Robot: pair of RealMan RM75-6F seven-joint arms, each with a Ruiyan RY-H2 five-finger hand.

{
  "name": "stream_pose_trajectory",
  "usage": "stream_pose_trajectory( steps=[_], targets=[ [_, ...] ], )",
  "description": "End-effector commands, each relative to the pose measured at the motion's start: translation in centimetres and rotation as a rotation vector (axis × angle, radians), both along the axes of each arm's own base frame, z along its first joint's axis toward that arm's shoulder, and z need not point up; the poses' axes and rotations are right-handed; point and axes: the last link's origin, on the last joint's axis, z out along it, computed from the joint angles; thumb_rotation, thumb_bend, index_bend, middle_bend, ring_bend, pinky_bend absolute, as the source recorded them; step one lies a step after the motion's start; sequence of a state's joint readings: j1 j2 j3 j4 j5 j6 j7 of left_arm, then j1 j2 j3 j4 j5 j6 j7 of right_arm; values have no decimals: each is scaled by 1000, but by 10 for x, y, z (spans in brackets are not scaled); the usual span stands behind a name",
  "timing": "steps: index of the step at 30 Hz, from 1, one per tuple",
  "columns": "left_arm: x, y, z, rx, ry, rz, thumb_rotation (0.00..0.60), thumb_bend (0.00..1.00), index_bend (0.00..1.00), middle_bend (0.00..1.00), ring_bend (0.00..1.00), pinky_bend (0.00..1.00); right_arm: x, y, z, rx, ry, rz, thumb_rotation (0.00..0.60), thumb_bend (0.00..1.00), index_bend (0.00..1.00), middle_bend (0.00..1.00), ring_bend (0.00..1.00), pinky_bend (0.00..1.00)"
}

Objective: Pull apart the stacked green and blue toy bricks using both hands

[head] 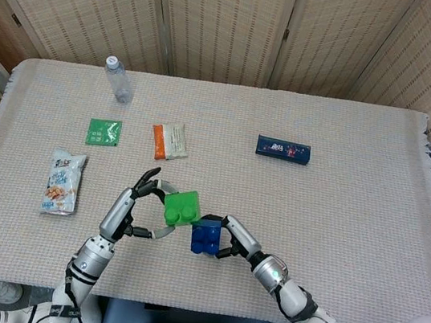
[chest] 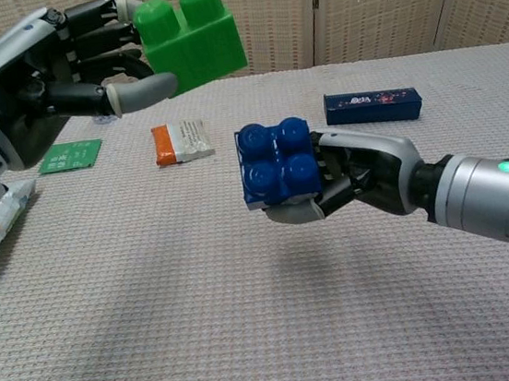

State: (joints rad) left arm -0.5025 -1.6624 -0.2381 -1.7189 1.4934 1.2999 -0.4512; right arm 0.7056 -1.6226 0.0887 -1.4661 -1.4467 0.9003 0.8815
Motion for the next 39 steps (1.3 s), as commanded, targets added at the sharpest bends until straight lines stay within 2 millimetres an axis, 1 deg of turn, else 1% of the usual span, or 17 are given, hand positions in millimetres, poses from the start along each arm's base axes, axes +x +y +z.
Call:
stream_pose_trajectory(
  steps=[1, 5, 9, 10, 14, 20, 23, 26, 30, 34, 37, 39],
  targets=[
    [-9, 4, 3, 10, 39, -5, 600, 464, 830, 930, 492, 82, -16, -6, 8, -55, 74, 10, 600, 361, 781, 373, 334, 212],
    [-33, 6, 4, 25, 126, 12, 600, 465, 830, 931, 482, 77, -37, -15, 27, -151, 203, 28, 600, 361, 780, 373, 334, 213],
    [-57, 8, -2, -6, 166, 60, 600, 464, 830, 930, 475, 75, -53, -24, 51, -241, 331, 37, 600, 361, 780, 373, 334, 212],
    [-64, 9, -5, -5, 191, 68, 600, 464, 830, 930, 473, 74, -57, -25, 58, -265, 369, 37, 600, 361, 780, 373, 335, 213],
    [-80, 11, -17, 7, 284, 73, 600, 465, 830, 931, 466, 70, -70, -25, 75, -305, 484, 33, 600, 361, 780, 373, 334, 213],
    [-108, 12, -46, -43, 361, 116, 600, 465, 830, 931, 463, 55, -98, -26, 91, -340, 636, -12, 600, 361, 780, 373, 334, 213],
    [-118, 14, -55, -22, 402, 113, 600, 464, 830, 930, 461, 51, -106, -27, 99, -359, 683, -22, 600, 361, 780, 373, 335, 213],
    [-127, 18, -62, -7, 432, 112, 600, 464, 830, 930, 459, 47, -112, -27, 104, -368, 742, -17, 600, 361, 781, 373, 335, 213],
    [-136, 21, -71, -27, 432, 131, 600, 464, 830, 931, 458, 42, -122, -26, 104, -357, 809, -22, 600, 360, 781, 373, 334, 213],
    [-141, 20, -80, -59, 419, 140, 600, 464, 829, 930, 458, 42, -133, -28, 102, -328, 865, -42, 600, 361, 780, 372, 334, 213],
    [-142, 20, -83, -55, 409, 136, 600, 464, 829, 931, 458, 42, -144, -30, 96, -310, 905, -62, 600, 360, 780, 370, 336, 213],
    [-142, 21, -83, -52, 406, 132, 600, 464, 828, 931, 456, 42, -146, -30, 93, -302, 910, -67, 600, 359, 780, 367, 335, 213]
  ],
)
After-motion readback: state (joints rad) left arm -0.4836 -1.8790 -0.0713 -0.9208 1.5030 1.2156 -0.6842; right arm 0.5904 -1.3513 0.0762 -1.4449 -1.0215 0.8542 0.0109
